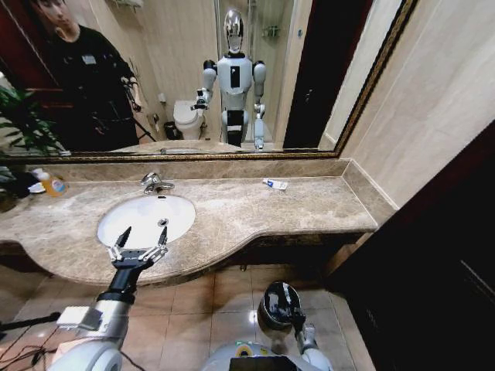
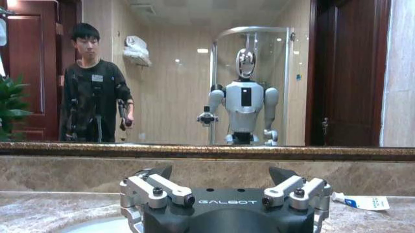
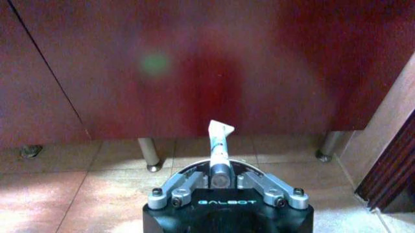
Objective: Pick up the trash from the sink and place it in the trash bin.
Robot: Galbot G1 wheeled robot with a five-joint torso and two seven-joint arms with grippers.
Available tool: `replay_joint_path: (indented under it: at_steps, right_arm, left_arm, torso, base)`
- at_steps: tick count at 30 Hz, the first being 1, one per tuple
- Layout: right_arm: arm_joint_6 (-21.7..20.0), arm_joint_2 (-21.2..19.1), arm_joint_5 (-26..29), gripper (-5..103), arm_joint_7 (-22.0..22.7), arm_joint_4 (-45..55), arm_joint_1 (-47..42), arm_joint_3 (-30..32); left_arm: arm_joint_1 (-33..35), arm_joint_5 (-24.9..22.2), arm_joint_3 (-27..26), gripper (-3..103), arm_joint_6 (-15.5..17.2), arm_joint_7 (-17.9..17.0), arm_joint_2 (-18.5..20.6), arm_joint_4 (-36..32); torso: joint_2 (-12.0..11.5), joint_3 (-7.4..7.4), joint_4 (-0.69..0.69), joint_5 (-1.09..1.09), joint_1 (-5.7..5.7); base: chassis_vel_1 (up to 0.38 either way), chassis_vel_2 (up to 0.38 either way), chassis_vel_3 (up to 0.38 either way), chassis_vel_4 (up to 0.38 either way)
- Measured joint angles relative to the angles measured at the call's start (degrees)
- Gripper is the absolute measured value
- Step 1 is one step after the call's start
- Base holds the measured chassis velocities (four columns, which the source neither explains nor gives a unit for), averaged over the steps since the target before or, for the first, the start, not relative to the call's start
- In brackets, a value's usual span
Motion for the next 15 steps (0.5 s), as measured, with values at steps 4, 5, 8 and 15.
replay_joint_path:
  at_steps: [4,5,8,15]
  right_arm:
    - [0.17,-0.35,0.09,25,0.02,0.04,-0.11,-0.04]
    - [0.33,-0.4,0.13,29,0.04,0.03,-0.19,-0.1]
    - [1.07,-0.51,0.24,46,0.11,-0.36,-0.41,-0.31]
    - [2.24,-0.59,0.44,67,0.41,-0.45,-1.0,-0.47]
  left_arm:
    - [0.0,0.0,0.0,100,0.0,0.0,0.0,0.0]
    - [0.0,0.0,0.0,100,0.0,0.0,0.0,0.0]
    - [0.0,0.0,0.0,100,0.0,0.0,0.0,0.0]
    - [0.0,0.0,0.0,100,0.0,0.0,0.0,0.0]
  torso:
    - [0.0,0.0,0.0,-0.01,0.0]
    - [0.0,0.0,0.0,0.0,0.0]
    - [0.0,0.0,0.0,0.0,0.0]
    - [0.0,0.0,0.0,0.0,0.0]
  base:
    - [0.0,0.0,0.0,0.0]
    - [0.0,0.0,0.0,0.0]
    - [0.0,0.0,0.0,0.0]
    - [0.0,0.0,0.0,0.0]
